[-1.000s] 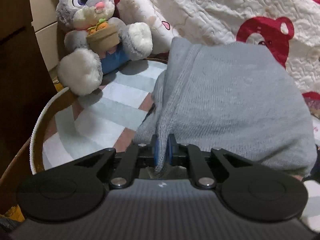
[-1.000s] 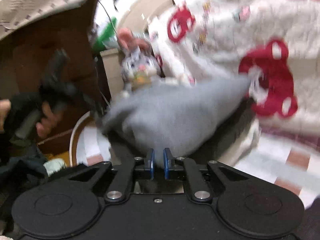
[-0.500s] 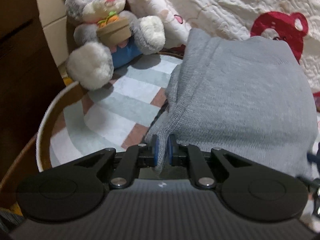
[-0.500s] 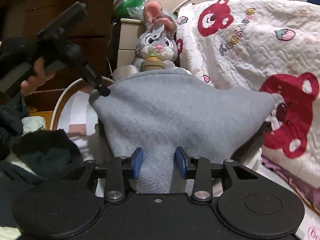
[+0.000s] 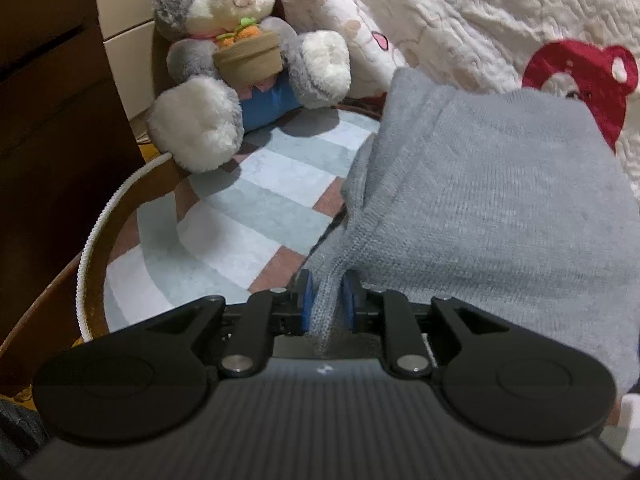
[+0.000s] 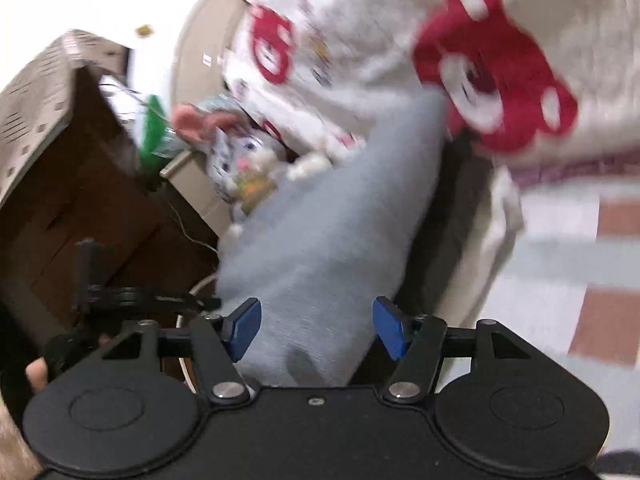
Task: Fold clothes
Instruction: 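Lower the folded sweatshirt onto the stack of folded clothes with both tools, then open both tools and withdraw from the stack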
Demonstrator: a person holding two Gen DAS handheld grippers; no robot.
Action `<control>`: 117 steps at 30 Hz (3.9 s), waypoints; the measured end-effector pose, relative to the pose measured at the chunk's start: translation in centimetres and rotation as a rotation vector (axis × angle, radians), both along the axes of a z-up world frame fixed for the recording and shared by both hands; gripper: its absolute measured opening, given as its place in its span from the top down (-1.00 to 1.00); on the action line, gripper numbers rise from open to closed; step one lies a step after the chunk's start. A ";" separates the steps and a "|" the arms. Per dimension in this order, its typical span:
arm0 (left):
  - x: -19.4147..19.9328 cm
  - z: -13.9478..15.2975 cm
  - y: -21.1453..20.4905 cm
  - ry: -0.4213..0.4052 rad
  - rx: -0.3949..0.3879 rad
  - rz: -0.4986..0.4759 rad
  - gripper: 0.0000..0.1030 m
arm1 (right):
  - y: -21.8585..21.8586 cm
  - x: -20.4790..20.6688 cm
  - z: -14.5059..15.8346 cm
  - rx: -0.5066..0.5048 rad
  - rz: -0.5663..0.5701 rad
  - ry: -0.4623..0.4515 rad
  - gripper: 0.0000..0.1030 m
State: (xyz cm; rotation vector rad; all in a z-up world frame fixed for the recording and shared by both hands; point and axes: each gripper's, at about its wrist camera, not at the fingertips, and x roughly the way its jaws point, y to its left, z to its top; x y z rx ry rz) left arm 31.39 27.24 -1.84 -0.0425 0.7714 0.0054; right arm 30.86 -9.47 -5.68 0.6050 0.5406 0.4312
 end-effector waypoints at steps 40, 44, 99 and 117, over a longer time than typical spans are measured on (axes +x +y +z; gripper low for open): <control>-0.4 -1.0 -0.7 0.000 -0.017 0.085 -0.19 | 2.8 -4.4 -3.4 -0.052 0.321 0.001 0.36; -2.9 -0.2 -0.8 -0.034 -0.035 0.190 -0.19 | -0.6 -8.6 -3.6 -0.082 0.181 0.005 0.29; -31.1 2.9 -32.8 -0.006 0.196 -0.124 -1.00 | -7.7 -27.7 7.7 -0.402 -0.128 -0.147 -0.75; -30.8 2.5 -31.2 0.030 0.170 -0.089 -1.00 | -6.4 -27.5 7.7 -0.428 -0.140 -0.125 -0.75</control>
